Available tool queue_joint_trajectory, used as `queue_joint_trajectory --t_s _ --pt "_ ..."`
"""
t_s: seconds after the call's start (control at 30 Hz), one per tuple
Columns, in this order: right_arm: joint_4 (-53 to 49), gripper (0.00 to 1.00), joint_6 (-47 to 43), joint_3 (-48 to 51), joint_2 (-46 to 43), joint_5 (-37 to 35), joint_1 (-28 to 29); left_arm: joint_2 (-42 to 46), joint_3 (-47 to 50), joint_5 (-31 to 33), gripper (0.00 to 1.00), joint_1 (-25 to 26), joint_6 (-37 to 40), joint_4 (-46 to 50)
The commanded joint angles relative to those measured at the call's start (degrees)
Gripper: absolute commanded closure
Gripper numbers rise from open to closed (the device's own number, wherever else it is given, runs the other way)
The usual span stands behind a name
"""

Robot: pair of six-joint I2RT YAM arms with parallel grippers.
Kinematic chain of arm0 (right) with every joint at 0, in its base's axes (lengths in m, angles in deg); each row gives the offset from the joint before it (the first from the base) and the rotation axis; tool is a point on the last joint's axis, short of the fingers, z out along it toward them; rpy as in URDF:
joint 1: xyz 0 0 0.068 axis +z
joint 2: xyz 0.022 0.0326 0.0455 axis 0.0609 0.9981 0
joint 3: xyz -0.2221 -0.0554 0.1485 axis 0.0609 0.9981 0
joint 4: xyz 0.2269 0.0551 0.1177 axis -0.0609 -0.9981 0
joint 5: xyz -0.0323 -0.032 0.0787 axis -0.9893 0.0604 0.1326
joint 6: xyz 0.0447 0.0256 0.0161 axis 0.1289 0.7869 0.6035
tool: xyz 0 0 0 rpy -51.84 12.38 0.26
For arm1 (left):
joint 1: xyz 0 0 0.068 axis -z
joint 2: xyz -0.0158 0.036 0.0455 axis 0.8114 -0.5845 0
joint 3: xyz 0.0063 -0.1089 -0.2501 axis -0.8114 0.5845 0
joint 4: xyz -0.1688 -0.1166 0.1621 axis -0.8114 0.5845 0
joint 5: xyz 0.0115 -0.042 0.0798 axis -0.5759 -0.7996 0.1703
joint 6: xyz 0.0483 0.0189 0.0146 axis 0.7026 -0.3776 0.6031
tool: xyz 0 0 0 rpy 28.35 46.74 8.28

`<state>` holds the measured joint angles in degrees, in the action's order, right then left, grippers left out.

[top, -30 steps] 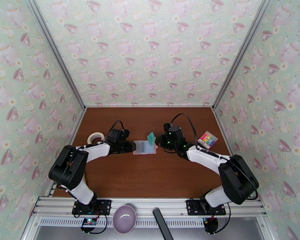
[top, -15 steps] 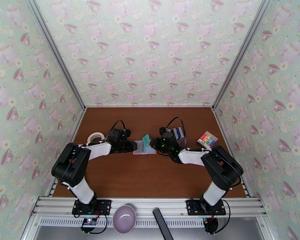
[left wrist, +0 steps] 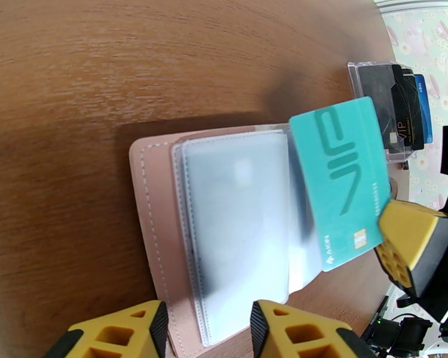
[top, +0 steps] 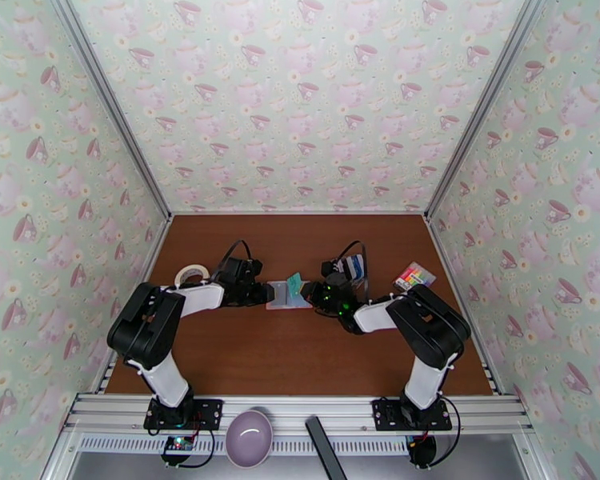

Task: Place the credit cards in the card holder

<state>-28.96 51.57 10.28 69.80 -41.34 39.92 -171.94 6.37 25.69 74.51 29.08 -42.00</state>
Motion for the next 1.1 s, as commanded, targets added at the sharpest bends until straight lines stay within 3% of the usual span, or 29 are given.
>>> queue_joint_trajectory --t_s 0.0,1.07 --pt "3.9 0.96 1.1 0.9 1.0 0.1 0.4 -2.0 -1.3 1.8 0.57 -0.4 1.2 1.5" --pt "9.1 0.96 3.0 3.1 4.9 1.7 1.2 -5.2 -0.6 1.5 0.6 0.3 0.3 0.1"
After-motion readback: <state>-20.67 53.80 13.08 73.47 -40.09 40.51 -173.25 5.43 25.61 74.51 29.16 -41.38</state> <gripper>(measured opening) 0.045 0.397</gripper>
